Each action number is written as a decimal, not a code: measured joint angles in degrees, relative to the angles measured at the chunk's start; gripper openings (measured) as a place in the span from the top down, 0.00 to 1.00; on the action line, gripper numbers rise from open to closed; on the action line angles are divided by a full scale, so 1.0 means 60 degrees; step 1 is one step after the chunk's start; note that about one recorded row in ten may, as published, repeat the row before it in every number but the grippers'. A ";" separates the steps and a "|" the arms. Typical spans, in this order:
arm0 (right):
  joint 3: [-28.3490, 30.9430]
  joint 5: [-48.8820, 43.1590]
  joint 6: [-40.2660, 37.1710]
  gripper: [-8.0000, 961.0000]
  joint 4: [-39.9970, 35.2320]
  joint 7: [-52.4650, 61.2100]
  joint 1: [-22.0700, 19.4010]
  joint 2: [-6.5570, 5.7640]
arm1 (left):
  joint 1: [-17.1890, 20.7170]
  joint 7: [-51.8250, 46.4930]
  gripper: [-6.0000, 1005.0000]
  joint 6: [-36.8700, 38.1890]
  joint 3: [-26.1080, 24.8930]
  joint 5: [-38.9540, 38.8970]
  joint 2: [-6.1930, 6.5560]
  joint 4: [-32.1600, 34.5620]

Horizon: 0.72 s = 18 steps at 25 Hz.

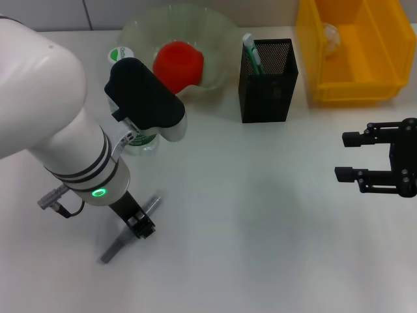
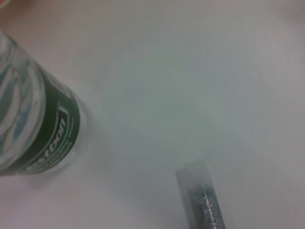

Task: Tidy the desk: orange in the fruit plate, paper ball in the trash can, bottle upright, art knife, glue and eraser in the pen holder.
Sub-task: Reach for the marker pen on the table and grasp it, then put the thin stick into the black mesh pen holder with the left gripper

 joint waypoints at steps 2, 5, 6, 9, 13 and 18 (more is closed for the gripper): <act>0.0000 0.0004 0.0028 0.35 0.0000 -0.0001 0.0007 0.0000 | -0.0022 0.0009 0.62 0.0022 0.0025 0.0007 0.0001 -0.0011; 0.0000 0.0006 0.0163 0.35 0.0001 0.0028 0.0010 0.0005 | -0.0028 0.0012 0.69 0.0059 0.0009 0.0015 0.0002 0.0054; 0.0000 0.0006 0.0163 0.35 0.0001 0.0028 0.0010 0.0005 | -0.0028 0.0012 0.70 0.0059 0.0009 0.0015 0.0002 0.0054; 0.0000 0.0021 0.0208 0.35 0.0003 0.0036 0.0003 0.0008 | -0.0027 0.0013 0.75 0.0075 -0.0030 0.0000 0.0002 0.0064; 0.0000 0.0053 0.0212 0.35 0.0023 0.0044 -0.0006 0.0013 | 0.0017 0.0025 0.81 0.0106 -0.0148 -0.0036 0.0006 0.0227; 0.0343 0.0153 0.0181 0.35 0.0146 0.0057 0.0015 0.0026 | 0.1047 0.0910 0.84 0.0256 -0.1447 -0.0781 0.0061 0.2056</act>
